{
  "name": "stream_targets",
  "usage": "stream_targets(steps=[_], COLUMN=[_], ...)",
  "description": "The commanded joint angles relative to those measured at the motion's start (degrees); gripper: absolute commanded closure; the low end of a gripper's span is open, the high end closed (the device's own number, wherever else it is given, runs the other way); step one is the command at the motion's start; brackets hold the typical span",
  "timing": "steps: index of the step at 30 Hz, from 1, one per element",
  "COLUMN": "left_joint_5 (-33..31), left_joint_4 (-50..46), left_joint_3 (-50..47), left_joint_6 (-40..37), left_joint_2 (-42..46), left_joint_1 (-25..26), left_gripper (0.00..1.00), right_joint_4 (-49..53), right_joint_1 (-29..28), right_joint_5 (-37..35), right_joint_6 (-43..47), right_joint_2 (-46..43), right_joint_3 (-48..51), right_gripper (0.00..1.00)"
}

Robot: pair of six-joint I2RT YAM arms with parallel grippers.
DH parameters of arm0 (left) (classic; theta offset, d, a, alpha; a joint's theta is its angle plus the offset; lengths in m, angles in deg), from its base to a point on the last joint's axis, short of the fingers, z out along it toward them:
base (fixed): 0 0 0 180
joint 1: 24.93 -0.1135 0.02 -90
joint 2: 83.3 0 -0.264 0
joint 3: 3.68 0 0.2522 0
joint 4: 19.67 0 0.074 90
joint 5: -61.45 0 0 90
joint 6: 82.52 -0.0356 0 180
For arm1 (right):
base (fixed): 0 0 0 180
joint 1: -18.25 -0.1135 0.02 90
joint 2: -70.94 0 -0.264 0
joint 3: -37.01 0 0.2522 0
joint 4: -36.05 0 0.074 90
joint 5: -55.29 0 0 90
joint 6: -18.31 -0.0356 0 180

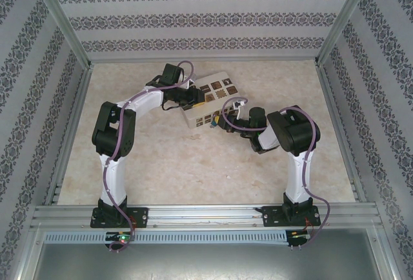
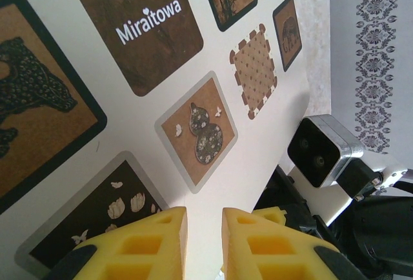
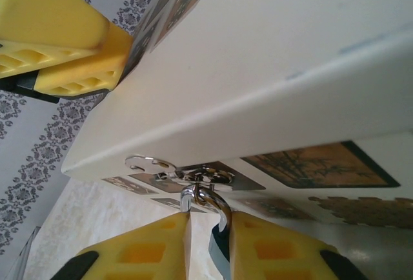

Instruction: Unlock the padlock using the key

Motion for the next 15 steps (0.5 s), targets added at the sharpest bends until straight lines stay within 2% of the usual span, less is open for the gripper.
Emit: stream_targets(steps=[1, 15], left_joint_5=[-1.8, -1.7], left_joint_4=[-1.8, -0.9], left_joint_3=[-1.5, -2.6], left_joint_6=[-0.5, 0.1], left_joint_2=[-2.8, -2.6], left_joint_1=[0.5, 0.6], left_gripper=[0.79, 0.80], right_joint_4=[-3.8, -0.5], right_joint_1=[-1.2, -2.0], right_joint_5=[1.2, -0.1], right_joint_6=[-0.1, -0.2], right_joint_2=[-1.2, -0.7], right_joint_3=[-1.3, -3.8], right_gripper=[0.81, 0.86])
